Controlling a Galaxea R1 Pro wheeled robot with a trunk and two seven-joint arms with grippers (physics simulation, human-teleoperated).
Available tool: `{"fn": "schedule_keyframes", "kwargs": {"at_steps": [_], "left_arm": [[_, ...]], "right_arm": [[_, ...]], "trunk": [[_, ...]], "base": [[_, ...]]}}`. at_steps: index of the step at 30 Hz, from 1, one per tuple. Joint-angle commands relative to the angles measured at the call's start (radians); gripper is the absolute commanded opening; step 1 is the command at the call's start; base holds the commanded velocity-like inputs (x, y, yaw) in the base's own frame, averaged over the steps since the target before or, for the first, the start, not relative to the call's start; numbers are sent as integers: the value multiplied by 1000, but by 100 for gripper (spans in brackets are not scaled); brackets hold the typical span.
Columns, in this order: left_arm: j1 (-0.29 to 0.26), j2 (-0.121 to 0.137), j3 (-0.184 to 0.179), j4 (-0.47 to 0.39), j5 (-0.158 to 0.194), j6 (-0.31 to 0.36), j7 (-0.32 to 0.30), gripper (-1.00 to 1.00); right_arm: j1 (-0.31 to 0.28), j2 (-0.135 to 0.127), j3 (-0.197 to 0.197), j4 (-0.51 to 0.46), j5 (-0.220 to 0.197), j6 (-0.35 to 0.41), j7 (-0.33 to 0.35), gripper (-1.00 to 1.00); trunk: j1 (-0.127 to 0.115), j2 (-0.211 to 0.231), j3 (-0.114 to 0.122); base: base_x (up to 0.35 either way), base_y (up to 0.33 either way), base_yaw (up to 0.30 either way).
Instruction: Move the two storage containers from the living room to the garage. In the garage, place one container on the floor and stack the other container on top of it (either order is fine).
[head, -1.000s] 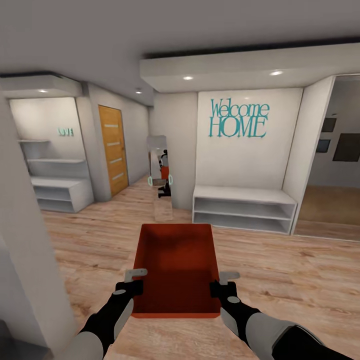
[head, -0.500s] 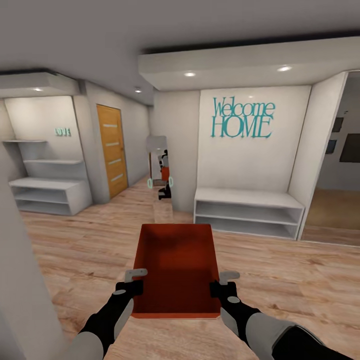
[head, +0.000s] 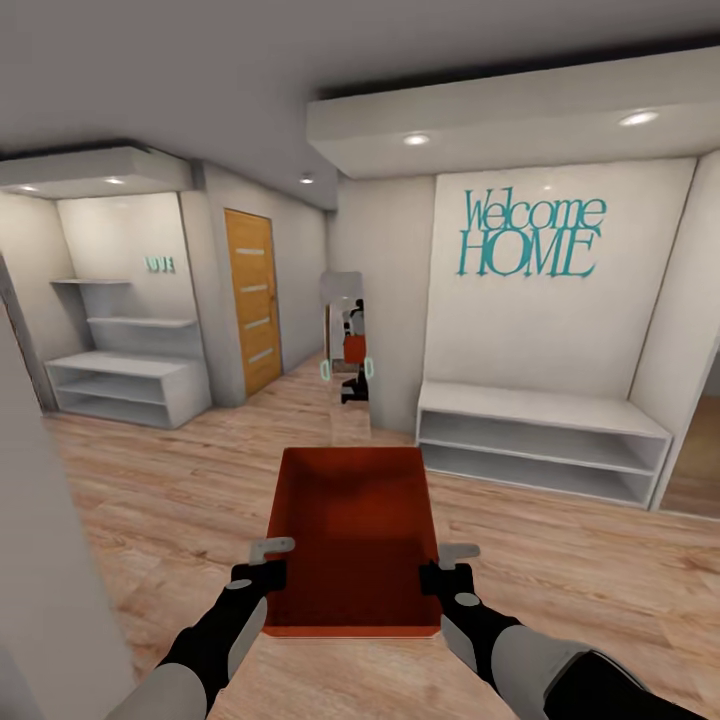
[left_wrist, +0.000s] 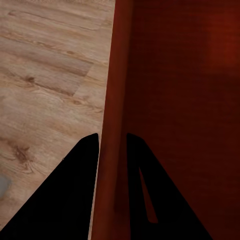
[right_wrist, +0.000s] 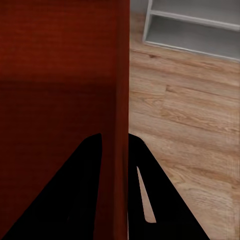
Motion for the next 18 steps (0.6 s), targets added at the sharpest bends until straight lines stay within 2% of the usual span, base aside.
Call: {"fn": "schedule_keyframes", "kwargs": {"at_steps": [1, 18], "left_arm": [[0, 44, 28, 0, 4, 8, 17, -100], [0, 45, 28, 0, 4, 8, 17, -100]], "right_arm": [[-1, -3, -26, -1, -10, -21, -4, -100], [-1, -3, -26, -1, -10, -21, -4, -100]], "trunk": [[1, -2, -2], [1, -2, -2]], "base": [[322, 0, 19], [322, 0, 2]]}}
